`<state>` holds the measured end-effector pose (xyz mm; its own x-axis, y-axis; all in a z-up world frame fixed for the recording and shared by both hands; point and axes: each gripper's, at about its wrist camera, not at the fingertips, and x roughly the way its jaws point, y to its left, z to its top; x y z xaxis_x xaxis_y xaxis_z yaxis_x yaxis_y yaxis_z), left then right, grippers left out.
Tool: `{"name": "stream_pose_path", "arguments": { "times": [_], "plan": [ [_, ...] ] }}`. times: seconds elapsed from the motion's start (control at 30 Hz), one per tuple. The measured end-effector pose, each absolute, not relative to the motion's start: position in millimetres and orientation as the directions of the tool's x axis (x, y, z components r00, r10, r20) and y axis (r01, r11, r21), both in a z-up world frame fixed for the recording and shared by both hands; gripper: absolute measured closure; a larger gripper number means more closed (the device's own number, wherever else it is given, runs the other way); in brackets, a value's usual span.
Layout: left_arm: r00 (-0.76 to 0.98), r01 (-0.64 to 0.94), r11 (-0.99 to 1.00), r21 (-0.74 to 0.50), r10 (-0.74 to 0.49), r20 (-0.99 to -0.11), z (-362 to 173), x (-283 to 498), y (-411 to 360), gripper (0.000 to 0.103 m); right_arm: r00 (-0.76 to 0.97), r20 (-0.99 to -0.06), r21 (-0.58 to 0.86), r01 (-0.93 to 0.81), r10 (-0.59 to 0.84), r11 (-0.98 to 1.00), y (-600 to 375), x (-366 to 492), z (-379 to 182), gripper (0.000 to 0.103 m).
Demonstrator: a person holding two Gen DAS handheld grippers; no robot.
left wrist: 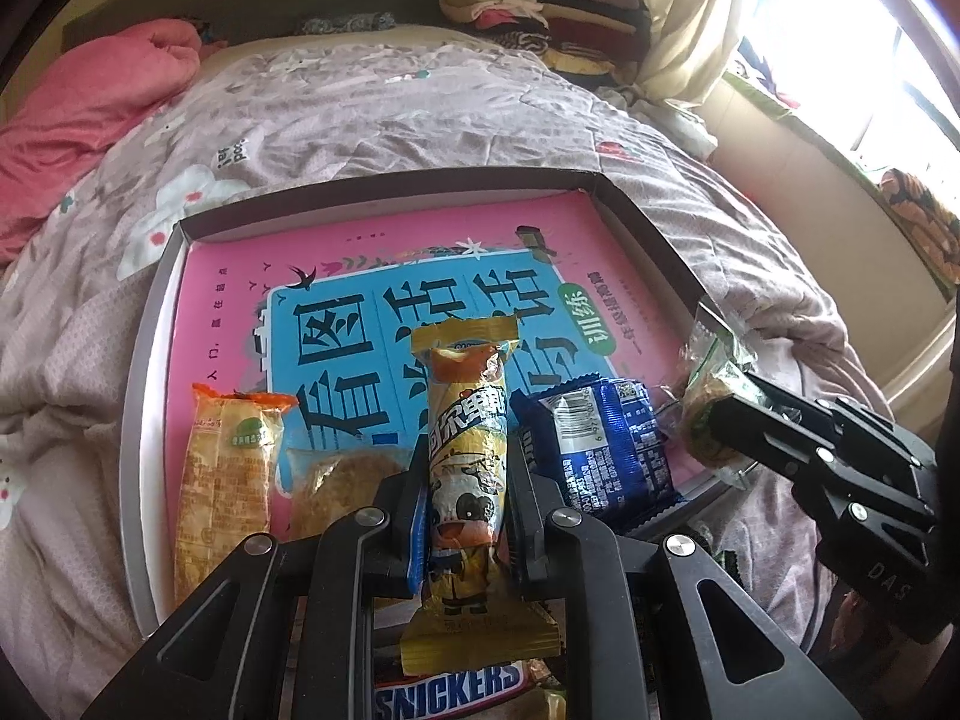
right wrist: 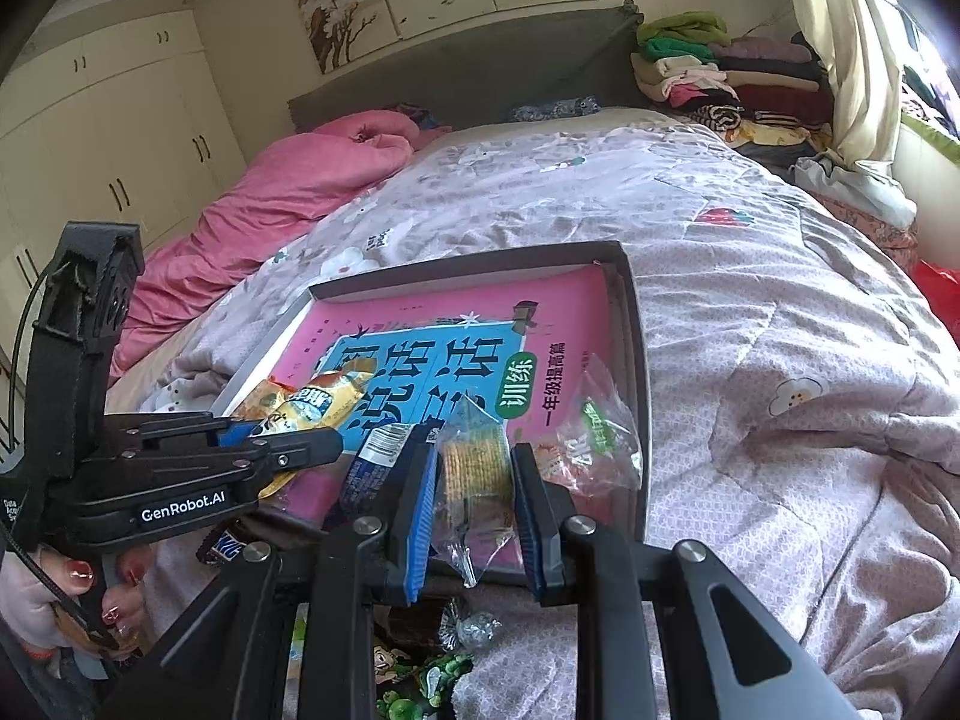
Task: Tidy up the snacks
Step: 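Carry the yellow stick snack and the cookie bag over the tray with both grippers, then lower both snacks onto the book in the tray and open both grippers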
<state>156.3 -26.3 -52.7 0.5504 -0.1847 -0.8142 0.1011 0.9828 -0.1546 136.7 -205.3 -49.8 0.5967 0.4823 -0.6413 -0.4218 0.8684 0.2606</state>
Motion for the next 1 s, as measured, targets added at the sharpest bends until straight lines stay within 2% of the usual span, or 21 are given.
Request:
{"name": "stream_pose_path", "arguments": {
  "times": [0.57, 0.8, 1.0],
  "plan": [
    [0.544, 0.104, 0.980, -0.170, -0.199, -0.815, -55, 155, -27, 0.081, 0.621, -0.649, 0.200, -0.418, 0.440, 0.886, -201, 132, -48, 0.077],
    [0.539, 0.104, 0.976, -0.194, -0.219, -0.813, -54, 154, -26, 0.079, 0.629, -0.655, 0.162, -0.425, 0.419, 0.891, -196, 130, -47, 0.077],
    [0.542, 0.104, 0.975, -0.196, -0.221, -0.811, -52, 152, -27, 0.073, 0.639, -0.652, 0.140, -0.427, 0.407, 0.893, -194, 128, -46, 0.073]
  ]
}}
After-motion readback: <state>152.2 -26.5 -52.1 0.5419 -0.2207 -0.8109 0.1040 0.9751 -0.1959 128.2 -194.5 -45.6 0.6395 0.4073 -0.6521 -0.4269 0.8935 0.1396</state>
